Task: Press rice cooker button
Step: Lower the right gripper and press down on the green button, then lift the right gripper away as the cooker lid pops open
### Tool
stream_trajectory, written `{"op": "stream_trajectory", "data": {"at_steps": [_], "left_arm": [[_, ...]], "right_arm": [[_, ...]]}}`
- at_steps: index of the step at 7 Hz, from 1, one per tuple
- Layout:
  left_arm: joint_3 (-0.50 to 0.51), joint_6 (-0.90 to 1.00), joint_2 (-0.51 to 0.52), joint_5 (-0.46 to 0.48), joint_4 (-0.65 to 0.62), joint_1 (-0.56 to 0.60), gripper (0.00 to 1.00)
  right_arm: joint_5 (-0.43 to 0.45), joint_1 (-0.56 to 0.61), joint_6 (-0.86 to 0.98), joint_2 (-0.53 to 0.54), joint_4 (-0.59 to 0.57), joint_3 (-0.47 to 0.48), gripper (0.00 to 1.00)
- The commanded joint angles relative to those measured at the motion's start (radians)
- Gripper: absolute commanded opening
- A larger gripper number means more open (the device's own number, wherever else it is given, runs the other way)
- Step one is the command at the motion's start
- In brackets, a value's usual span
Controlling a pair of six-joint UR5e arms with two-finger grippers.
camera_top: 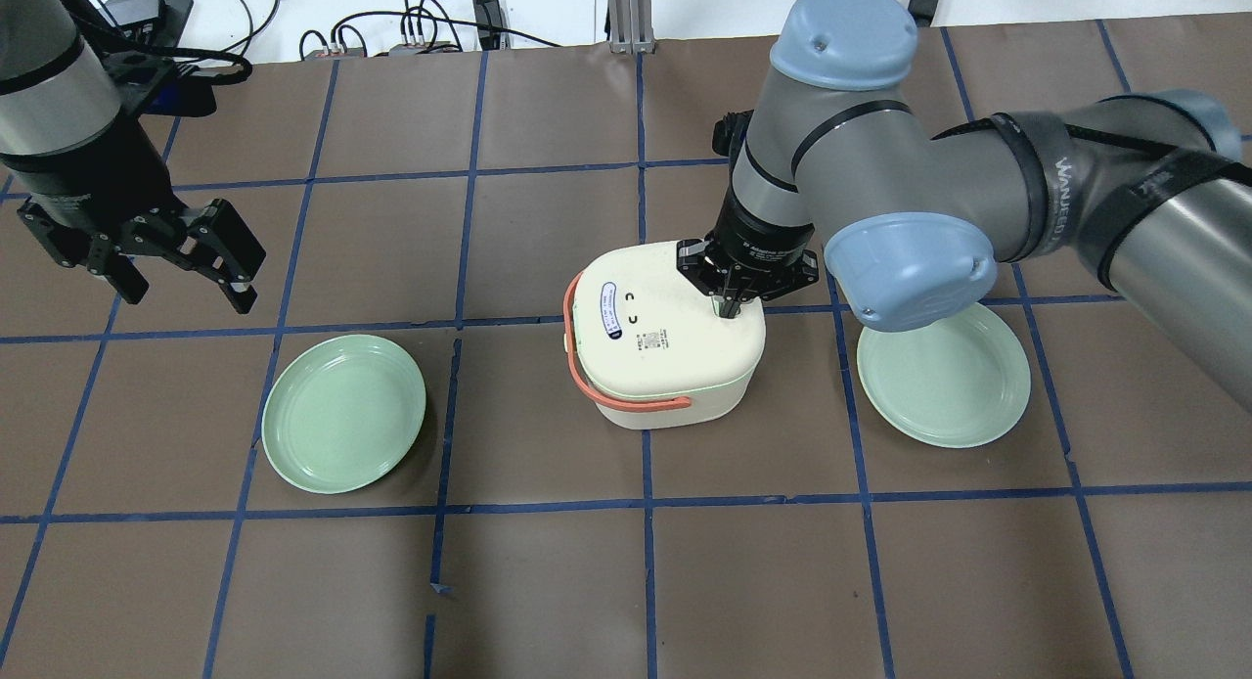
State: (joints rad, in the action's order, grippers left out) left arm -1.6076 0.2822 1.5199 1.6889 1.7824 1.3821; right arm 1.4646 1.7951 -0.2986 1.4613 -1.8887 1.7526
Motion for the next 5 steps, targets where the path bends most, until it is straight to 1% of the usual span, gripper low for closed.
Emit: {"op": "stream_trajectory", "data": {"at_steps": [1,2,3,4,5], "left_arm": [[0.0,0.0,0.0,0.0,0.0,0.0,1.0],[0.0,0.0,0.0,0.0,0.0,0.0,1.0],[0.0,0.0,0.0,0.0,0.0,0.0,1.0],[0.0,0.0,-0.001,0.0,0.0,0.0,1.0],[0.0,0.0,-0.001,0.0,0.0,0.0,1.0]], "right_arm": [[0.075,-0.002,0.009,0.022,0.049,-0.111,0.73],[0.08,-0.016,0.01,0.024,0.113,-0.143,0.81],[0.106,-0.028,0.01,0.034,0.118,-0.146,0.92],[0.109,-0.054,0.012,0.053,0.129,-0.142,0.99],[0.106,-0.11,0.035,0.073,0.179,-0.137,0.99]]}}
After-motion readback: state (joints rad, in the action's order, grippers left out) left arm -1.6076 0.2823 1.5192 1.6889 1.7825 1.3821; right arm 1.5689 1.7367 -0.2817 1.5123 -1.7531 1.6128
